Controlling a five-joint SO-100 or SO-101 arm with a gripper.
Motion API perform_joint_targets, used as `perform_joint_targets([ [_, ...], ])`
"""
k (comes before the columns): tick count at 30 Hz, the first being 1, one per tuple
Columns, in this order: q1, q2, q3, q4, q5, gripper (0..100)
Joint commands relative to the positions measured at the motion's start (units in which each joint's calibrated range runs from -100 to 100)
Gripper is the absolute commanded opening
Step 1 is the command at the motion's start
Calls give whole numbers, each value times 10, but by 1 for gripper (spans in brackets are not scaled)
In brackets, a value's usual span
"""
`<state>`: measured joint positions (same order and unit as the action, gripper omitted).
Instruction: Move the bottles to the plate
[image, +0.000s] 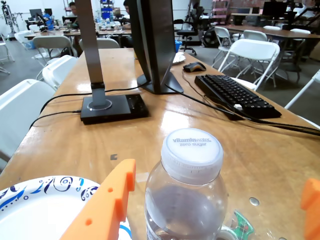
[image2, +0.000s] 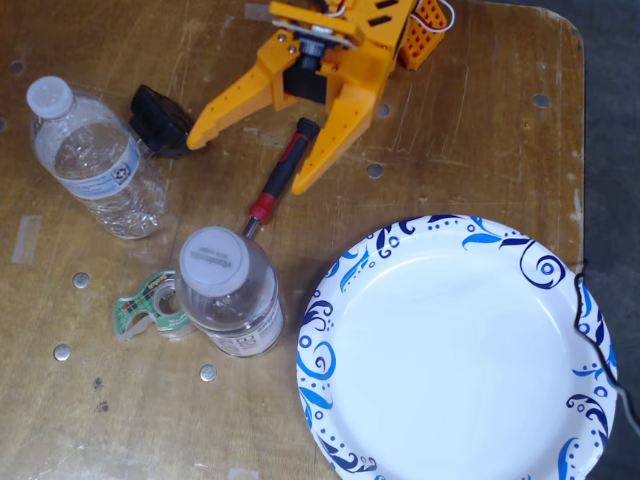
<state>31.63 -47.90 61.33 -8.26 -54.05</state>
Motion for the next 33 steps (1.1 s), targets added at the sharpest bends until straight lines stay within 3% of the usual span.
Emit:
perform_joint_targets([
  [1, -5, 37, -52, -9, -1, 35],
  [10, -7, 148, -131, -11, 2, 37],
  [17, -7, 223, -142, -109, 2, 38],
  [33, 3, 317, -214, -121, 2, 38],
])
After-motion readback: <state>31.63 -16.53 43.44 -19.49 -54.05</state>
